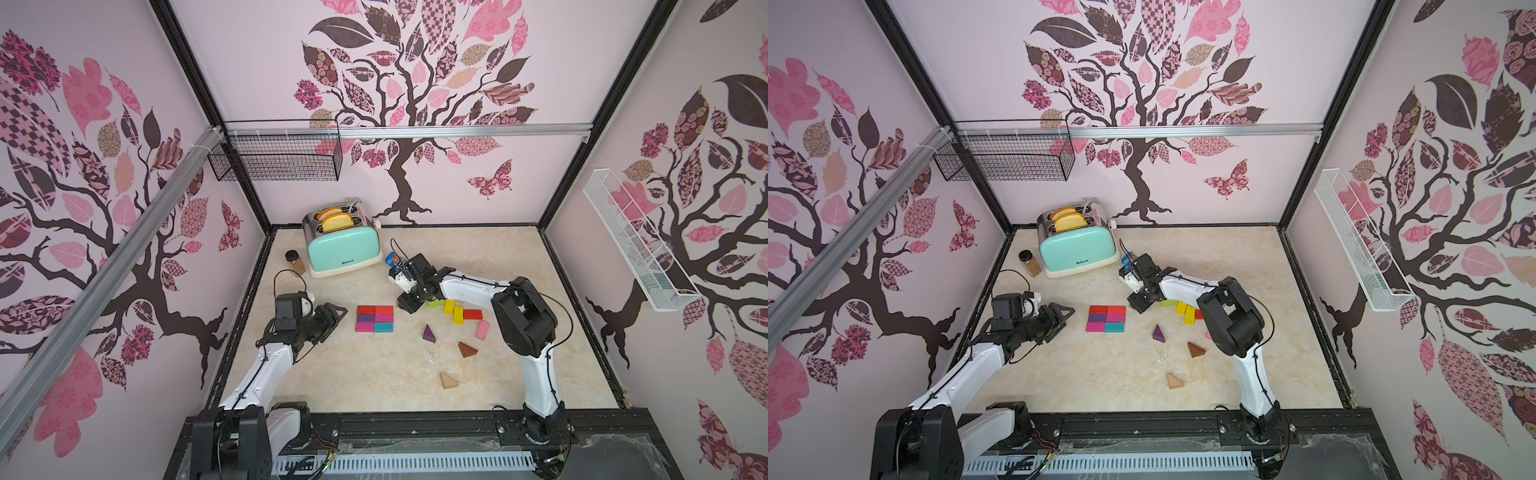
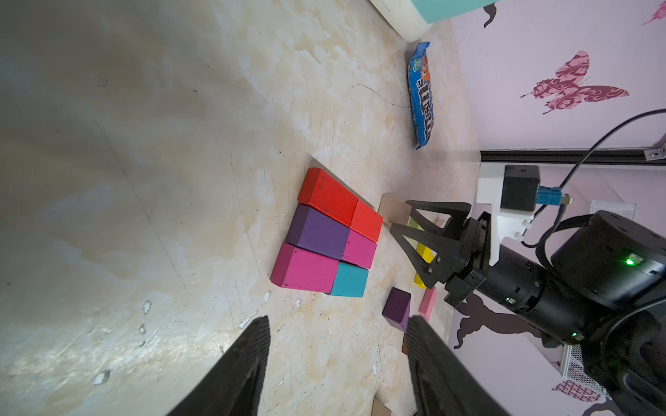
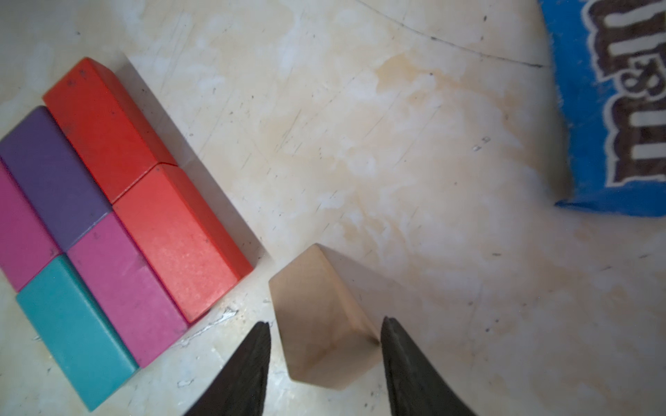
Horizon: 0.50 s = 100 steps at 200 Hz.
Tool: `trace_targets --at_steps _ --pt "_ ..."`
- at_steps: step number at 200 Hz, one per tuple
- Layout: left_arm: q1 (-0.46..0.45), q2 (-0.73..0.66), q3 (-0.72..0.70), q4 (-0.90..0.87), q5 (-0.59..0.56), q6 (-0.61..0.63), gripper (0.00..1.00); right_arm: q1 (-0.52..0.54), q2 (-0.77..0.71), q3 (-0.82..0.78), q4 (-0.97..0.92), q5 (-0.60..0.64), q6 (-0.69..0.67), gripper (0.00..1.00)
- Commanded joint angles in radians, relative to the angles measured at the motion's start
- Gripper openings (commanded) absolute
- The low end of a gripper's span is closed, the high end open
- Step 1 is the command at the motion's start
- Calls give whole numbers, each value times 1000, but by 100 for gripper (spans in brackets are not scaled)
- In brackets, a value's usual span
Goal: Assemble a piece of candy with building blocks
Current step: Adjust the building block at the center of the board.
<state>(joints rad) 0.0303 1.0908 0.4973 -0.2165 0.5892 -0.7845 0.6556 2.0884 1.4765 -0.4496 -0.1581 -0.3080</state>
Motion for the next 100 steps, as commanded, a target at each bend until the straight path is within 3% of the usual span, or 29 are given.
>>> trace_targets --at_steps 1,62,88,100 --pt "2 -12 -11 11 11 5 64 -5 31 28 17 -18 -21 53" --pt "3 -6 -24 28 14 -1 64 -10 34 27 20 -40 -22 43" --pt "3 -4 -26 29 17 -2 64 -15 22 16 30 -28 -9 20" --pt "2 -7 -25 28 17 0 64 -19 9 10 29 -19 10 14"
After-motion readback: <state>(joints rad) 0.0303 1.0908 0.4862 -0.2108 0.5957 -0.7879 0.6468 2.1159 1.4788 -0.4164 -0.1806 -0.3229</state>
